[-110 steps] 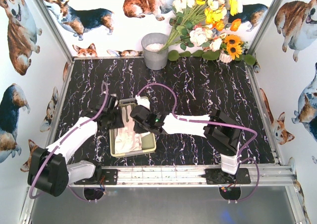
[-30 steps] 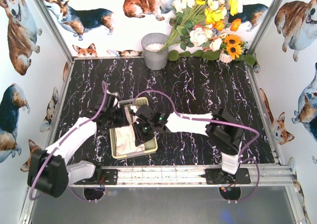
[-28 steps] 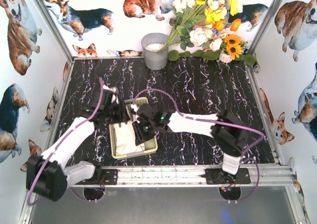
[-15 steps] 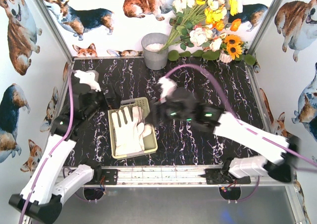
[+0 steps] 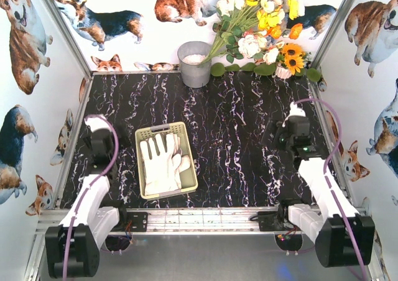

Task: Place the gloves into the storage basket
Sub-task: Reset both arms

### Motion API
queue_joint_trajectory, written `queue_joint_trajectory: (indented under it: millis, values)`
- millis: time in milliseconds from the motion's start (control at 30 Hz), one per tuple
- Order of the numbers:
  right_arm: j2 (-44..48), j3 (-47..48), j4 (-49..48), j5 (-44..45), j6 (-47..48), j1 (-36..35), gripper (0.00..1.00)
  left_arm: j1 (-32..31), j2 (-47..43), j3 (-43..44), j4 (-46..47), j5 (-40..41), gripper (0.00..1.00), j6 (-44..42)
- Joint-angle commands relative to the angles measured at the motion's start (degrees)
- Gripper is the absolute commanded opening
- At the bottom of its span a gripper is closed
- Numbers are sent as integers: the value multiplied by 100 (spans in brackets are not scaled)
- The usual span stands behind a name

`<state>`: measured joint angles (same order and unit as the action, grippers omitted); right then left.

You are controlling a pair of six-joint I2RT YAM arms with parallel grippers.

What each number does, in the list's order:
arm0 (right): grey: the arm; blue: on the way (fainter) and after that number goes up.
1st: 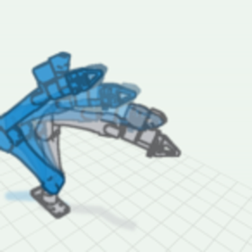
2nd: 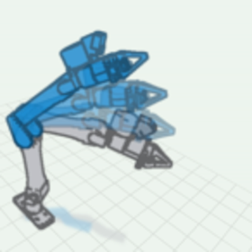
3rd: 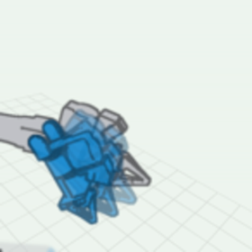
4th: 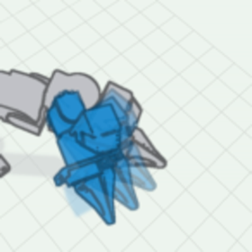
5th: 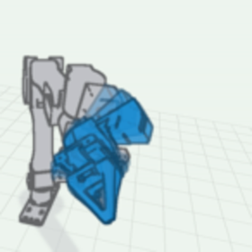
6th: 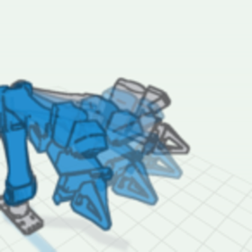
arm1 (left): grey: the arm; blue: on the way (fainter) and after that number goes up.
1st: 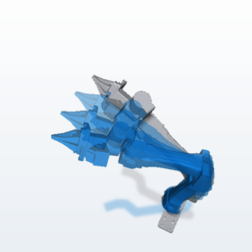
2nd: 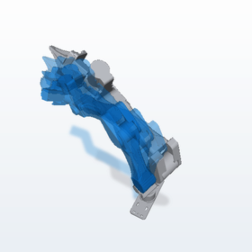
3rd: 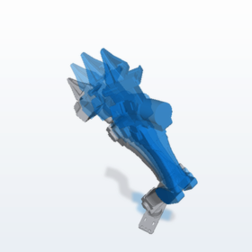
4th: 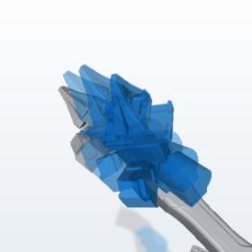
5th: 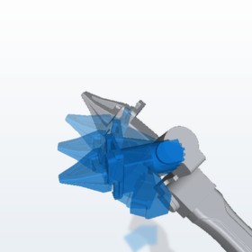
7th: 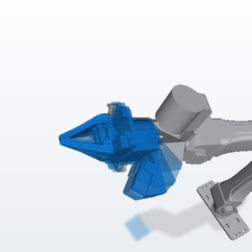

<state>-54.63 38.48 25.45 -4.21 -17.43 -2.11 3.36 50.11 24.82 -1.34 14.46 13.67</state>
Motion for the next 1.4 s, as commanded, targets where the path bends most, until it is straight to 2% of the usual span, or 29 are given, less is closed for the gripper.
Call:
queue_joint_trajectory:
  millis: [0,100,267,433,533,567,600,667,700,733,933,1367]
  values:
    - [-125,-712,-2017,855,423,9,92,50,152,-926,3155,157,100,-511]
    - [-101,-1450,-3155,1391,998,17,99,50,692,-1265,4171,-200,100,-815]
    - [-249,-2290,-5096,1641,1551,17,100,27,1878,-1495,5594,-726,100,-1183]
    - [-1283,-2268,-6272,1260,1775,17,100,-4,2935,-1469,6977,-739,100,-1238]
    - [-1805,-2137,-6637,747,1673,96,100,-175,4003,-1357,7742,-879,100,-1517]
    - [-1976,-2150,-6809,591,1730,94,100,-213,3912,-1240,7539,-894,100,-1551]
    - [-2174,-2213,-7074,451,1785,96,100,-237,3746,-1046,6804,-937,100,-1601]
    - [-2591,-2237,-7447,164,1904,97,100,-350,3958,-719,6509,-677,100,-1654]
    - [-2679,-2072,-7192,77,1943,97,100,-348,3866,-570,5995,-612,100,-1548]
    - [-2683,-1819,-6693,91,1902,123,100,-357,3936,-639,6237,-516,100,-1577]
    - [-2918,-2010,-7498,227,1777,185,100,-379,3879,-675,6272,-492,100,-1570]
    - [-2931,-1998,-7489,243,1765,185,100,-379,3909,-679,6319,-497,100,-1570]
